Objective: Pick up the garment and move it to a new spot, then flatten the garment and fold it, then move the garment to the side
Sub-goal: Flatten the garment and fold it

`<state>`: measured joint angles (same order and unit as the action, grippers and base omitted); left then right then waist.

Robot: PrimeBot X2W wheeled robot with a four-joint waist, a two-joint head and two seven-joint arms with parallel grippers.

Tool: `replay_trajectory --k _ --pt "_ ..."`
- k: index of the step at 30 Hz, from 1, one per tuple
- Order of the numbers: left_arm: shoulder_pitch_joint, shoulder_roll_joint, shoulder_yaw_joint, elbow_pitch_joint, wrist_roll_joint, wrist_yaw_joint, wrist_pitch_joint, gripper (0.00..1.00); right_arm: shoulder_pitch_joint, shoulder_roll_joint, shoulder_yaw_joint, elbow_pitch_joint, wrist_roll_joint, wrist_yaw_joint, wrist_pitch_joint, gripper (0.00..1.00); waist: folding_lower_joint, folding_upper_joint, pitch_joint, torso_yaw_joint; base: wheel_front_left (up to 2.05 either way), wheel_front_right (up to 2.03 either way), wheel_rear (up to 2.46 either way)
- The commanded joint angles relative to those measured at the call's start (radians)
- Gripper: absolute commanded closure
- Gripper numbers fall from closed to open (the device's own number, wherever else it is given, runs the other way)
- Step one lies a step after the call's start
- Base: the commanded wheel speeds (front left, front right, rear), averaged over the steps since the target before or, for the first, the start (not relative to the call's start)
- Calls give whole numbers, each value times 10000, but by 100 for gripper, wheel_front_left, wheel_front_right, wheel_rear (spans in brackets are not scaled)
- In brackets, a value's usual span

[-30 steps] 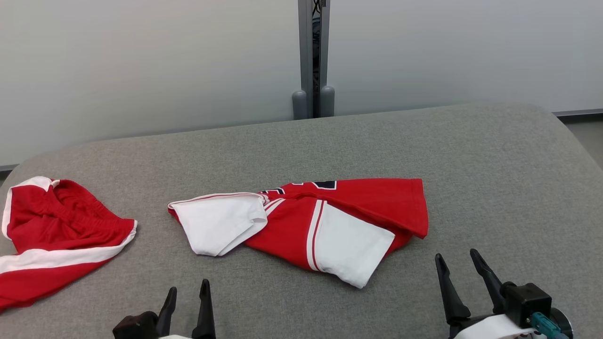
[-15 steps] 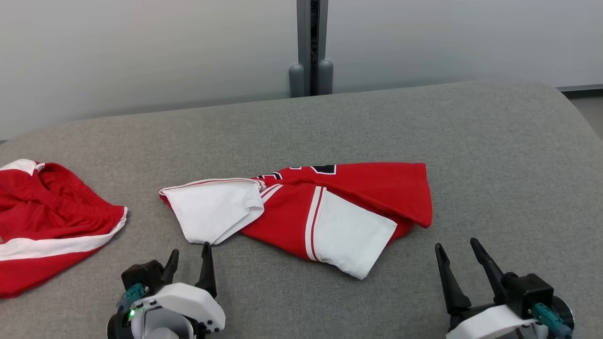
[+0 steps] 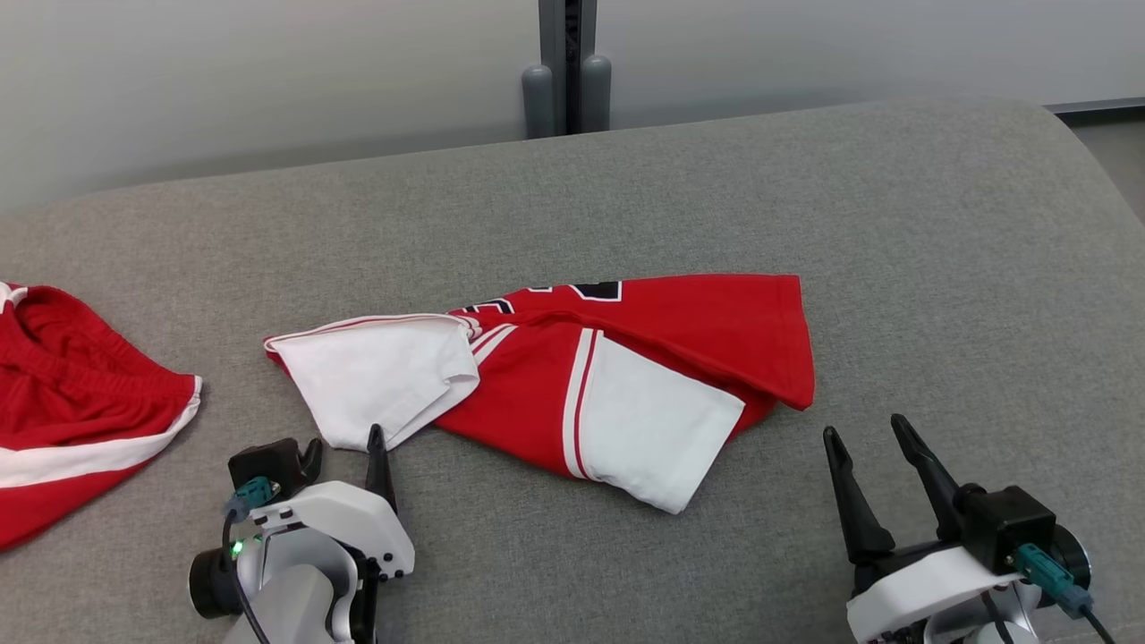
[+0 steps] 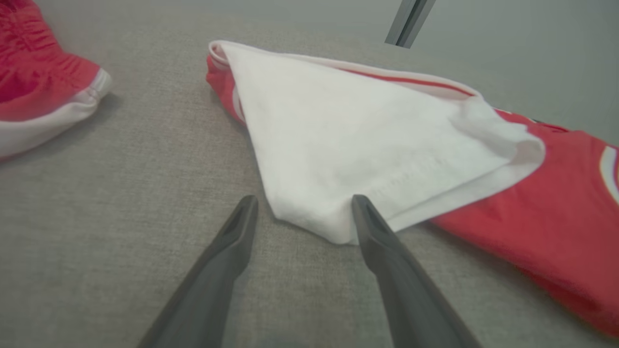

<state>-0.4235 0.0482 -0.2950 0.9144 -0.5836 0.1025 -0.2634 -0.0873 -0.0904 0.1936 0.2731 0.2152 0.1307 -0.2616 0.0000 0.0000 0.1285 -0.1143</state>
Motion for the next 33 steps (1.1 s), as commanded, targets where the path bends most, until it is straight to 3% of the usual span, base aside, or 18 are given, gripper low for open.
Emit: replay_trajectory --k 1,5,6,7,8,9,10,24,33 --pt "-235 42 -51 128 -44 -21 -15 0 -114 -67 -35 -44 41 3 -54 0 0 0 101 -67 0 0 0" --pt "-464 44 -247 518 -171 -3 -15 2 -224 -119 -51 -67 45 3 -54 0 0 0 223 -138 0 0 0" --pt "-513 41 -290 591 -209 1 -14 24 -234 -133 -52 -73 47 3 -54 0 0 0 244 -150 0 0 0" --pt "-561 41 -325 632 -244 2 -7 58 -248 -138 -59 -82 45 3 -54 0 0 0 263 -161 0 0 0" --pt "-575 41 -364 644 -257 2 -7 81 -259 -143 -72 -87 42 3 -54 0 0 0 273 -167 0 0 0" --pt "-570 38 -369 579 -313 -39 -7 96 -262 -143 -87 -92 38 3 -54 0 0 0 276 -168 0 0 0" --pt "-530 41 -370 510 -336 -57 -7 100 -258 -139 -101 -92 32 3 -54 0 0 0 271 -167 0 0 0" --pt "1322 96 650 -1884 734 -295 -10 100 123 61 -290 32 -26 3 -54 0 0 0 -167 259 0 0 0" --pt "1946 72 1052 -2892 1171 -387 -10 100 -395 80 -254 812 686 3 -54 0 0 0 -273 622 0 0 0"
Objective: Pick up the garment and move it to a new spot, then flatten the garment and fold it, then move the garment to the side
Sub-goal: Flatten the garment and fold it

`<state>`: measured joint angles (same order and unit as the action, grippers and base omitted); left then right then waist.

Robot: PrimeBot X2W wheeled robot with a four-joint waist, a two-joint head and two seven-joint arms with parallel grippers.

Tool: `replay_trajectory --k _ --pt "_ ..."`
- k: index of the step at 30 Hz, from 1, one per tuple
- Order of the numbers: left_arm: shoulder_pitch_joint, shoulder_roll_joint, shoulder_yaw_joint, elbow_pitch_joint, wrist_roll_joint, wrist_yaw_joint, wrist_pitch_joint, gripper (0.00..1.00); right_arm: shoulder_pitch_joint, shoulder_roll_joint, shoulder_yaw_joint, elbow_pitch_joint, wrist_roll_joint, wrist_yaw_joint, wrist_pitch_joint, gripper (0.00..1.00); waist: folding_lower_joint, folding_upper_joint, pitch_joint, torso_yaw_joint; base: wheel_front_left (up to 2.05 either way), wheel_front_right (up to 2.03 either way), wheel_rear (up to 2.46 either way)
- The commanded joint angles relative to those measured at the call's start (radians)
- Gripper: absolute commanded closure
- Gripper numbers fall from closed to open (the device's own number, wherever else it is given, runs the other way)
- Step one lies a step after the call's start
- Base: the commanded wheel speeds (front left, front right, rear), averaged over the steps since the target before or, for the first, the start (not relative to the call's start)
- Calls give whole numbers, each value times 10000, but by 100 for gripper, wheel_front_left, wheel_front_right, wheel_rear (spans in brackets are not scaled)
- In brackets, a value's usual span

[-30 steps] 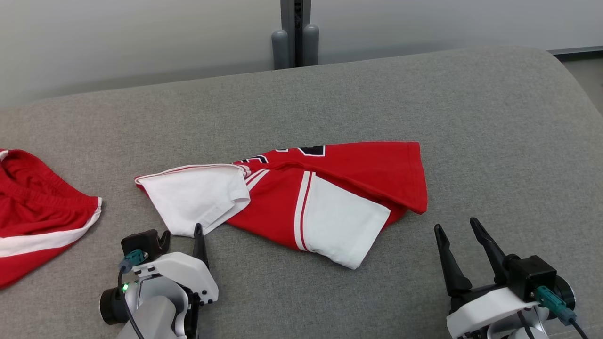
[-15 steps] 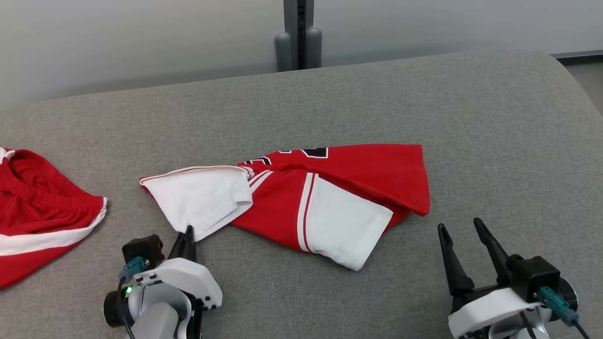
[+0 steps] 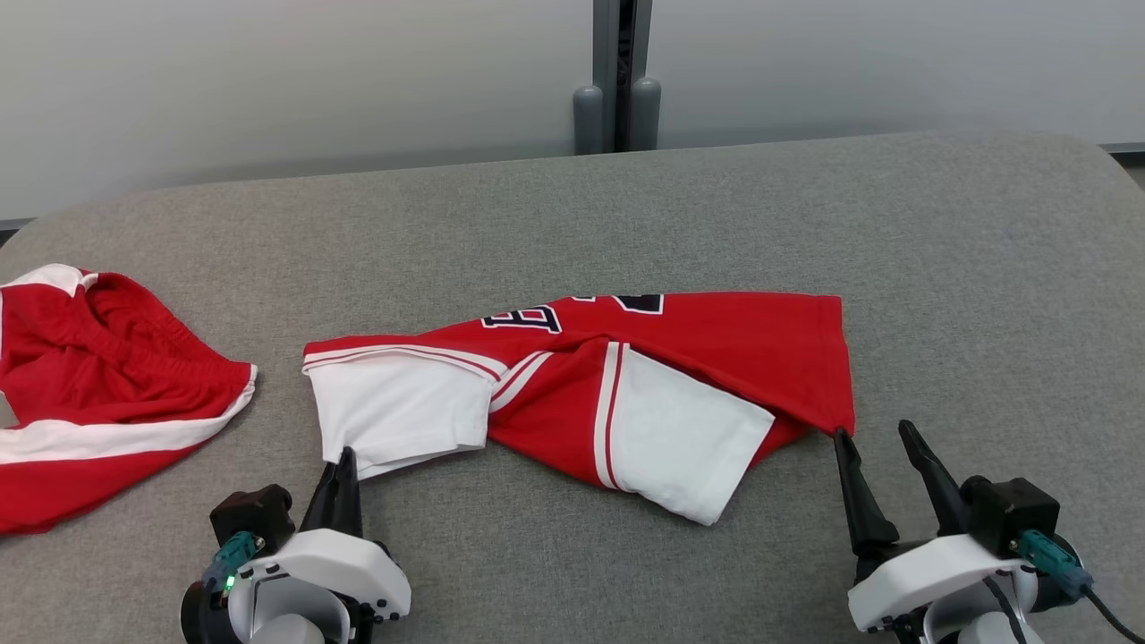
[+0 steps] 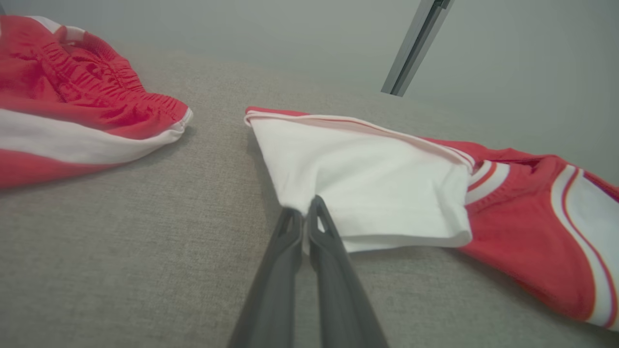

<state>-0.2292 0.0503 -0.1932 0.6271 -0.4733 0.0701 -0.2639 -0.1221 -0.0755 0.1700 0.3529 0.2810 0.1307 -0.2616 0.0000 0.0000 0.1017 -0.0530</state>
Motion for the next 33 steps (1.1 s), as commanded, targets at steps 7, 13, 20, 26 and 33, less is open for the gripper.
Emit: replay_trajectory --k 7,13,20,26,33 --pt "3 29 56 -211 161 -83 -5 100 -999 -30 153 1712 557 3 -53 0 0 0 65 120 0 0 0" --pt "-75 24 18 -278 163 -104 -5 100 -1456 -120 409 2611 892 3 -54 1 0 0 86 184 0 0 0" --pt "-62 21 -48 -334 127 -68 -5 100 -1809 -193 869 3222 1257 3 -54 100 0 0 49 214 0 0 0" --pt "-113 22 -37 -396 245 -57 -5 100 -1869 -318 1018 2952 987 3 -54 100 0 0 37 199 0 0 0" --pt "-32 21 259 -1071 419 -142 -5 100 -1544 -412 412 1717 644 3 -53 100 0 0 -35 175 0 0 0"
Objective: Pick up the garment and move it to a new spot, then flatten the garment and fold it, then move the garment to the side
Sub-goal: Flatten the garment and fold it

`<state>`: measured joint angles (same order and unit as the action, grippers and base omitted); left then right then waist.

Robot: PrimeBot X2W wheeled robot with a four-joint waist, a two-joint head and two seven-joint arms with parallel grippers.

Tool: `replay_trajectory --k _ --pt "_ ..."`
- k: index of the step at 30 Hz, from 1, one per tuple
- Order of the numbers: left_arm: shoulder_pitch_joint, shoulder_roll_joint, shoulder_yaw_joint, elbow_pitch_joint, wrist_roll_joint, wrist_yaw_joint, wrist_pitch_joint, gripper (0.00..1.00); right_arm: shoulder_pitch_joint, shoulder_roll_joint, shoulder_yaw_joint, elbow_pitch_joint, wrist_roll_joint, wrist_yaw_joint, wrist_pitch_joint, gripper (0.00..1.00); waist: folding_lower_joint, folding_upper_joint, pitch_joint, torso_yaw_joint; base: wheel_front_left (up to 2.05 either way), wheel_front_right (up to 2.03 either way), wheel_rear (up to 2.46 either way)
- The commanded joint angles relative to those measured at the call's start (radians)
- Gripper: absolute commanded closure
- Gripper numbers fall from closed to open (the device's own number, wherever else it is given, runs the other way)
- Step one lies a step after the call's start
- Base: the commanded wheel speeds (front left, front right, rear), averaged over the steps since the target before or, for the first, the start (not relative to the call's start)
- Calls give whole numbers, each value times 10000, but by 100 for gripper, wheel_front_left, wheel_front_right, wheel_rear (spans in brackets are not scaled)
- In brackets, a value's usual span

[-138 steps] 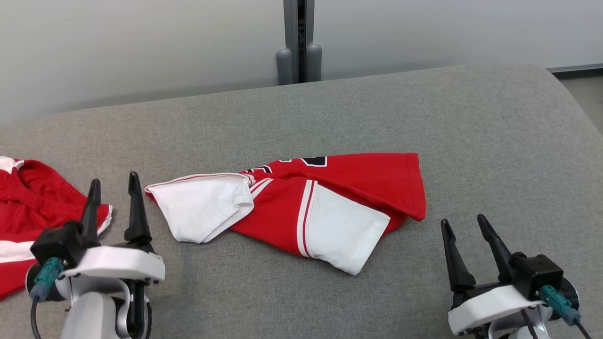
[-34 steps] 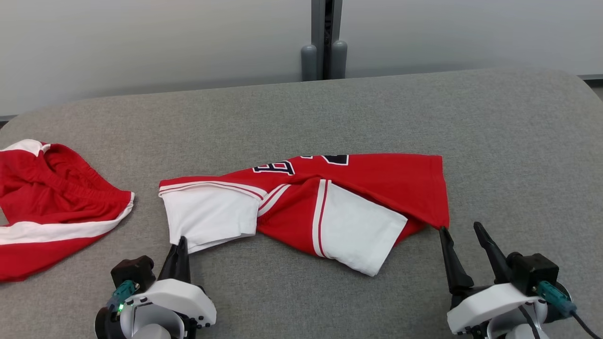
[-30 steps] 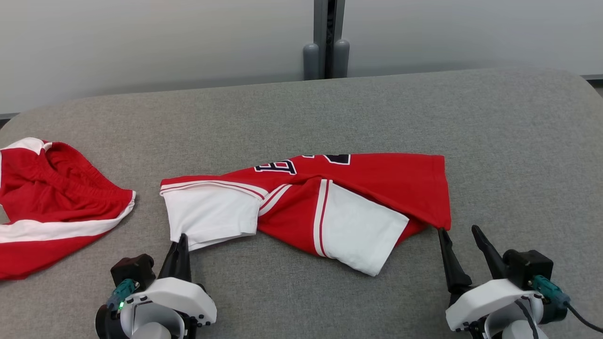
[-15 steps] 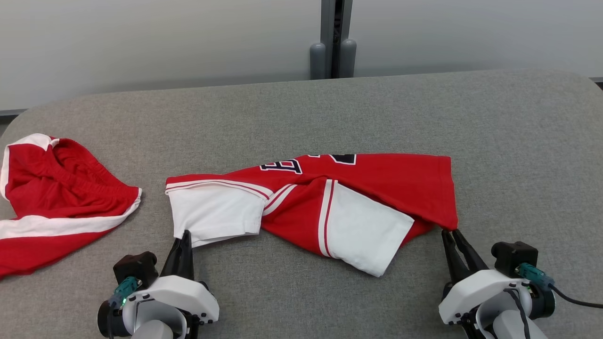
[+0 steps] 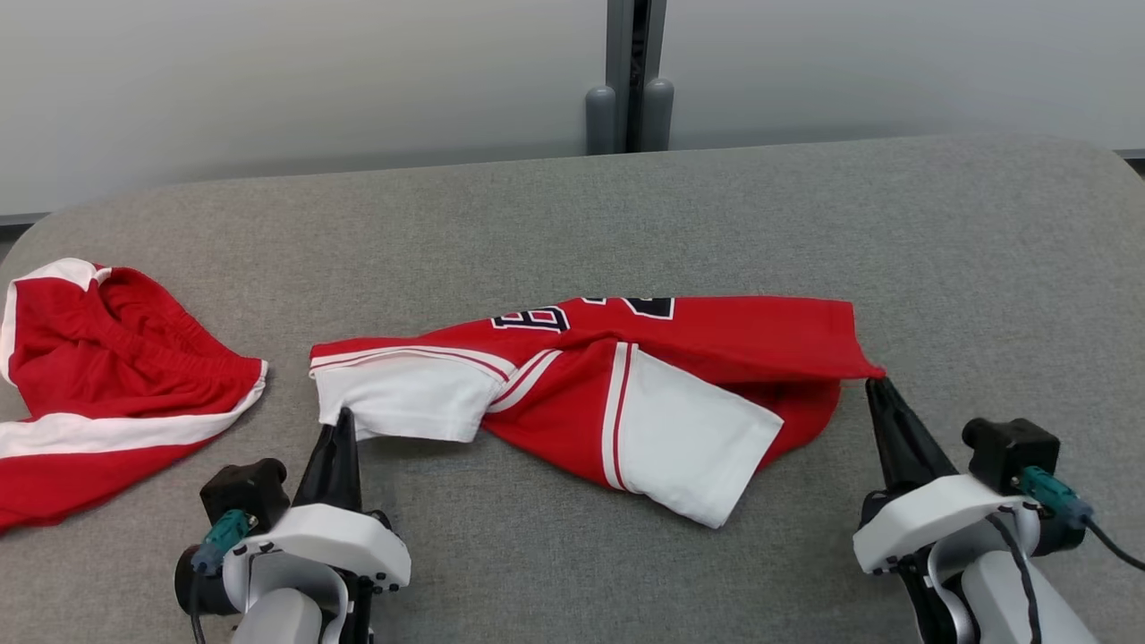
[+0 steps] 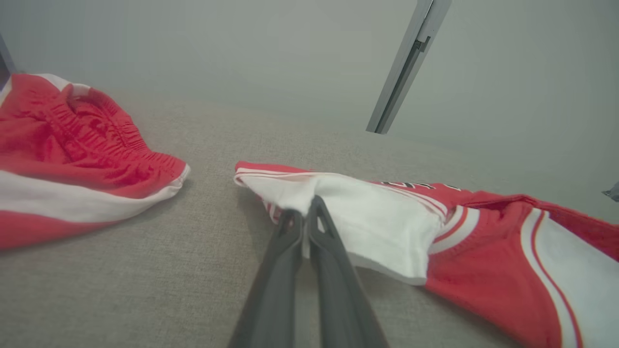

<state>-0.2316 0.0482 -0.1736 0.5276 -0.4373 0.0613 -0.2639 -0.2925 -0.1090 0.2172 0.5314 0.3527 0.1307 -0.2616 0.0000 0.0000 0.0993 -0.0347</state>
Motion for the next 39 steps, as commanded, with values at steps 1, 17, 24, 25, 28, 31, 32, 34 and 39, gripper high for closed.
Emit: replay_trajectory --k 1,17,24,25,28,31,32,34,39 --pt "20 47 147 -265 79 -71 -5 100 193 -95 -155 -311 -116 3 -54 100 0 0 -28 -22 0 0 0" --pt "-812 264 994 -3710 607 -1024 -9 100 -363 -410 -1415 -3810 -671 3 -54 100 0 0 -539 -287 0 0 0" --pt "-2003 735 1140 -5387 357 -1239 613 100 -1314 -990 -1623 -4756 -807 3 -54 100 0 0 -968 -461 0 0 0" --pt "-2194 796 1154 -5547 288 -1270 767 100 -1486 -1094 -1632 -4799 -753 3 -53 100 0 0 -1002 -480 0 0 0" --pt "-2839 1024 1173 -5849 79 -1372 1318 100 -2037 -1409 -1624 -4862 -573 3 -53 100 0 0 -1085 -533 0 0 0" --pt "-3574 1154 1004 -5795 -442 -1581 1870 100 -2639 -1716 -1487 -4609 -422 3 -53 100 0 0 -1122 -564 0 0 0" --pt "-3796 1150 993 -5655 -672 -1631 2027 100 -2825 -1764 -1431 -4460 -328 3 -51 100 0 0 -1122 -569 0 0 0" --pt "-4272 1133 937 -5286 -1194 -1736 2328 100 -3337 -1891 -1257 -4041 -183 3 -40 100 0 0 -1075 -580 0 0 0" --pt "-5879 1308 564 -3695 -1578 -1840 2660 100 -4954 -2194 -455 -2397 -169 3 -33 100 0 0 -550 -545 0 0 0"
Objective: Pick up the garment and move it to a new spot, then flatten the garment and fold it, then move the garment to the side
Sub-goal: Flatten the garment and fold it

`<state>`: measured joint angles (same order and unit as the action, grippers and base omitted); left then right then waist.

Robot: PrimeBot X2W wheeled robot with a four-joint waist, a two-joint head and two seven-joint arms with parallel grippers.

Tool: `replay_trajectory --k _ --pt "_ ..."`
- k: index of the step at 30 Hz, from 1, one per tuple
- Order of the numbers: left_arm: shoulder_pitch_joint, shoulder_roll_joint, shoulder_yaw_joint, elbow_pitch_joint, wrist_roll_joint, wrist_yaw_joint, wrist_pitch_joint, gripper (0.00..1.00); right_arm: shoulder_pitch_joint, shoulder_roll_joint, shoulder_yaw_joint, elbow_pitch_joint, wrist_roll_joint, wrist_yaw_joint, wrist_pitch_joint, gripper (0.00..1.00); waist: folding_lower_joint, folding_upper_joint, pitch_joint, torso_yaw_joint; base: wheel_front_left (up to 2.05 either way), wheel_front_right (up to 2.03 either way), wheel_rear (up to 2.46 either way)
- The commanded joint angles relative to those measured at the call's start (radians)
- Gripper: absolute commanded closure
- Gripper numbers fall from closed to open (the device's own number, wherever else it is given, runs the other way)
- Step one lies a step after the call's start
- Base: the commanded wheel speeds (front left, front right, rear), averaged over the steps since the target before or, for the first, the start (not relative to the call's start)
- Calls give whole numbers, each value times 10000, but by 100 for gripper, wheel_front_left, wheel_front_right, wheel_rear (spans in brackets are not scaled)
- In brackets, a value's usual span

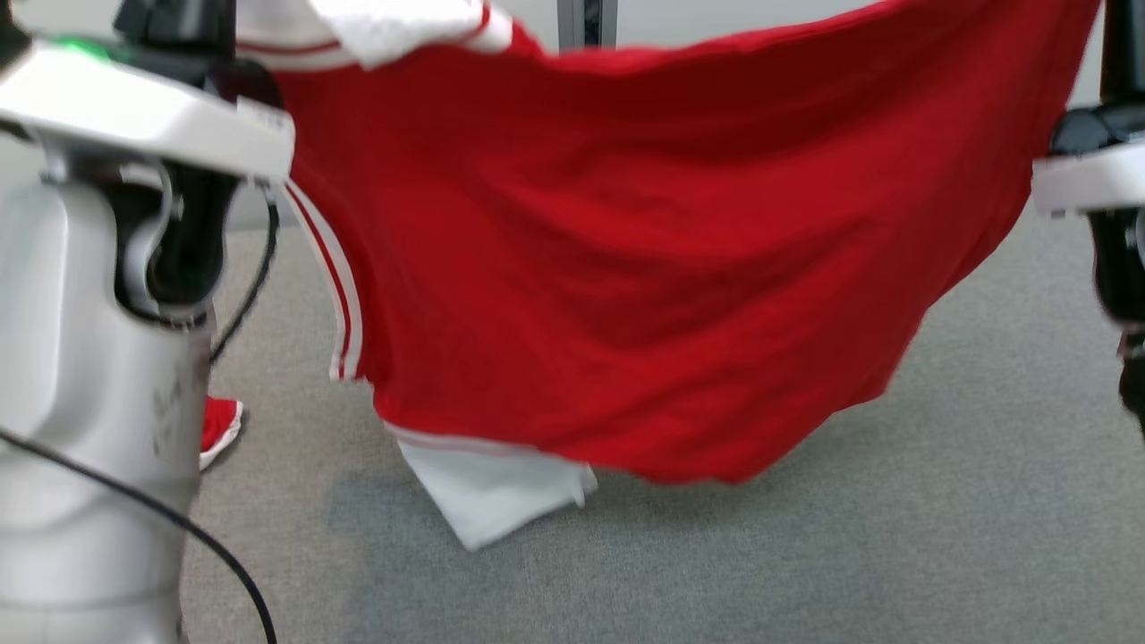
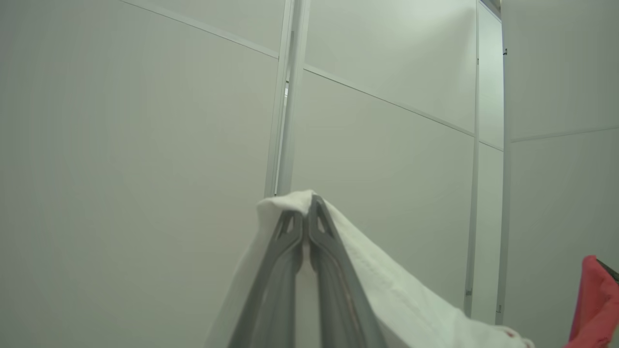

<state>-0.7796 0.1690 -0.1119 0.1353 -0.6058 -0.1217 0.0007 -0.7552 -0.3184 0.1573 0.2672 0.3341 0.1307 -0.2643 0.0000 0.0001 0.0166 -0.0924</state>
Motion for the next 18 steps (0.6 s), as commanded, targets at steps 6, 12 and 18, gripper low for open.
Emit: replay_trajectory --k 6,12,18 --pt "-3486 240 -536 2744 1007 -16 -759 100 -3431 -268 1187 2666 58 3 -4 100 0 -1 2055 118 0 0 0" --pt "-6510 111 -774 4950 2015 468 -2060 100 -6074 -142 1246 3773 -493 3 -6 100 0 -1 3807 203 0 0 0" --pt "-9319 -69 -677 5144 3325 1017 -2660 100 -8092 -161 397 3575 -1792 3 -4 100 0 -1 5703 388 0 0 0"
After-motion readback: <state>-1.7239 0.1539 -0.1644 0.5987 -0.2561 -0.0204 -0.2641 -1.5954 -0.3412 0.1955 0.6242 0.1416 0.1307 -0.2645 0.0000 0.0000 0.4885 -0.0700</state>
